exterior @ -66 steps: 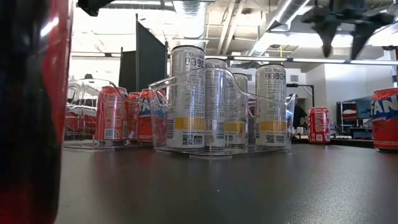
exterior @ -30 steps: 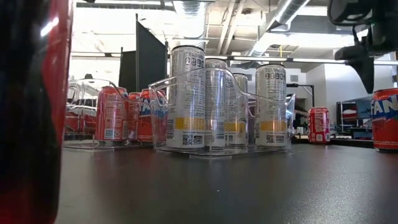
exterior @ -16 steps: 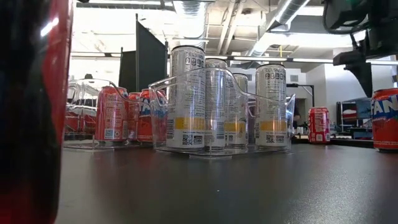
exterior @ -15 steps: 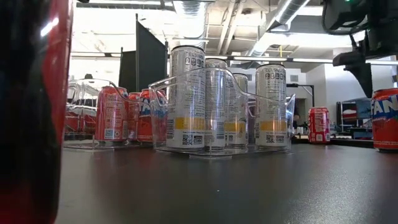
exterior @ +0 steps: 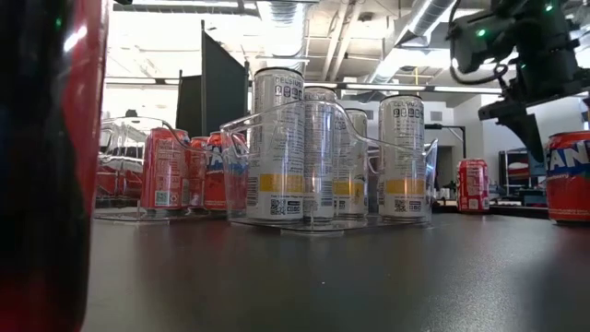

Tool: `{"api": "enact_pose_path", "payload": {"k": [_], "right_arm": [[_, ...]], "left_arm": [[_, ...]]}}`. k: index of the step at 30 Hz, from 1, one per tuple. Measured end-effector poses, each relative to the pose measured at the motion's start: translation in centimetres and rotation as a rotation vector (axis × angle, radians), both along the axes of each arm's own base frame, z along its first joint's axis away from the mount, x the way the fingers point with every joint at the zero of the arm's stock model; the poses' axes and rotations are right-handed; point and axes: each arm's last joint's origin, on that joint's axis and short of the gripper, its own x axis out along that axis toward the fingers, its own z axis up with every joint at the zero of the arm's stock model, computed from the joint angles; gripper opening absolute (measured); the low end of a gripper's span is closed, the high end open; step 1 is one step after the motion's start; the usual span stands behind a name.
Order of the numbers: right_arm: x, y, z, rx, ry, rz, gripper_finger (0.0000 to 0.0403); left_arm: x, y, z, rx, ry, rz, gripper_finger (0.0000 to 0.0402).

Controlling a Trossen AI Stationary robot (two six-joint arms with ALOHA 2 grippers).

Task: Sort soda cans
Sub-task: Put the orange soda can into the left transparent bin

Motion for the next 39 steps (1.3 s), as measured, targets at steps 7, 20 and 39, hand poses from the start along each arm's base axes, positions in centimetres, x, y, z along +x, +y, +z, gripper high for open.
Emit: {"api": "enact_pose_path", "payload": {"k": [7,20,39], "right_arm": [[0.9,-1.0,-0.6,0.011,-0.028,0.021,0.0369],[3.1,-2.3,-2.1,0.048,-0.091,0.106,0.0365],[5.1,-3.6,-4.4,0.121,-0.082,0.186,0.0326]], "left_arm": [[0.0,0.0,0.0,-0.001,0.000,0.000,0.0345],[0.0,0.0,-0.1,0.005,0.006,0.001,0.0345],[0.0,0.0,-0.3,0.015,0.026,0.001,0.0345]]}}
